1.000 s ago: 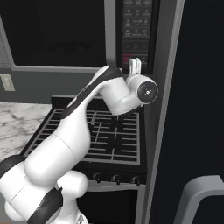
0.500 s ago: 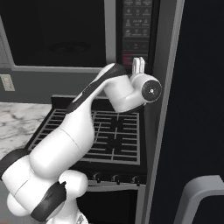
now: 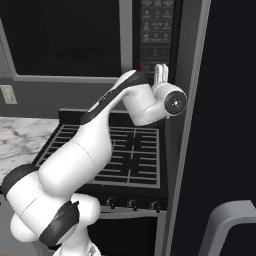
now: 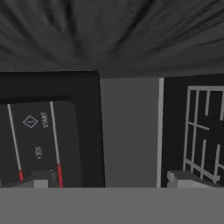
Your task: Transport the chicken drumstick from the fridge to the microwave and turn on the microwave.
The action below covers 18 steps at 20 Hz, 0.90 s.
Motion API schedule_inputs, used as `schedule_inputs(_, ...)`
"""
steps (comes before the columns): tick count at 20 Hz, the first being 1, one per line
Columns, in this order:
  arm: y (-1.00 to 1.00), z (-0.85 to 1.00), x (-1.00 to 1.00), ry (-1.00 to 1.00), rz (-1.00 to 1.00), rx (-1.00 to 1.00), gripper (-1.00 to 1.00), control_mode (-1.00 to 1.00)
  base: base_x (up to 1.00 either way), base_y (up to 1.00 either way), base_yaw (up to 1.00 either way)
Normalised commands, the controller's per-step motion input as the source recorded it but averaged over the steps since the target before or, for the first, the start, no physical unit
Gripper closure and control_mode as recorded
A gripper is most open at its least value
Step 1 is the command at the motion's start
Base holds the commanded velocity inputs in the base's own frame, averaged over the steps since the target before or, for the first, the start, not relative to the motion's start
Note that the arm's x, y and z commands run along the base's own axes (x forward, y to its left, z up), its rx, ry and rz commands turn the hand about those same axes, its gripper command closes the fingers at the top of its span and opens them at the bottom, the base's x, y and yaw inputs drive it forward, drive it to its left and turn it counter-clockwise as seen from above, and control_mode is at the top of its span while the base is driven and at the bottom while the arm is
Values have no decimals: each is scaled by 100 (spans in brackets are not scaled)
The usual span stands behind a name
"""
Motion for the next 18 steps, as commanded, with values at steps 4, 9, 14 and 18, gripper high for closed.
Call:
schedule_inputs(4, -8, 0, 15, -4, 0, 0, -100, -100, 0, 0, 0)
schedule_inputs(9, -10, 0, 17, -2, 0, 0, -100, -100, 0, 0, 0)
schedule_inputs(14, -11, 0, 17, -1, 0, 0, -100, -100, 0, 0, 0)
schedule_inputs(18, -15, 0, 17, 0, 0, 0, -100, -100, 0, 0, 0)
